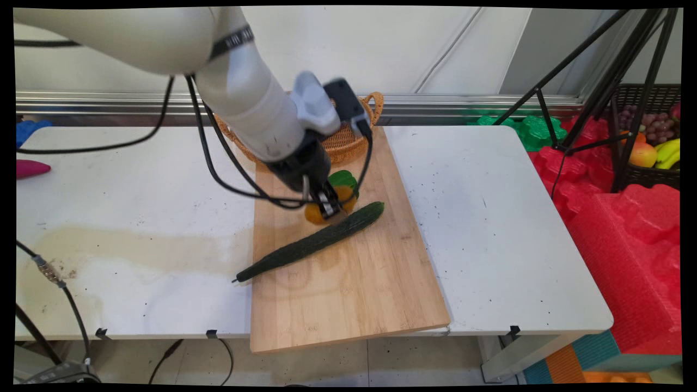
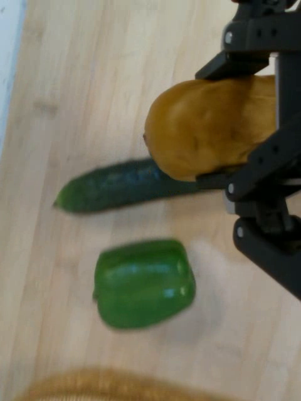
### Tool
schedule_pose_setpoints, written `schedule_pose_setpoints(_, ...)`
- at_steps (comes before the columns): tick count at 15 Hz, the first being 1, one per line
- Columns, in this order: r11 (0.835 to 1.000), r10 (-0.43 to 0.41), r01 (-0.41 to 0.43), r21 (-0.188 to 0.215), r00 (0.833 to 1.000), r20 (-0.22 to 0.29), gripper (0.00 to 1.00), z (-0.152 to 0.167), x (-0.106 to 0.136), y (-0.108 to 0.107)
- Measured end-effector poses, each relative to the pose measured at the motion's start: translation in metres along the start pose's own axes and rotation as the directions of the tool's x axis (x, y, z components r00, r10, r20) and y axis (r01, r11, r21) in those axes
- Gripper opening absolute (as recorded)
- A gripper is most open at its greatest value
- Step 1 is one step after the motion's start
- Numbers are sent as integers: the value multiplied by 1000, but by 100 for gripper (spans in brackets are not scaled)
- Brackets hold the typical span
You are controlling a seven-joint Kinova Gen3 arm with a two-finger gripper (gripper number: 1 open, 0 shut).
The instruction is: Place the picked object on the cutting board
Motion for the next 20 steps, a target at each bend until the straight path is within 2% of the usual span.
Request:
schedule_pose_setpoints(9, 991, 75, -71, -111, 997, 32, 0, 67, -7, 37)
schedule_pose_setpoints(13, 986, 111, -107, -132, 993, 30, 0, 87, -12, 45)
schedule_pose_setpoints(20, 978, 155, -150, -147, 988, 21, 0, 101, -18, 49)
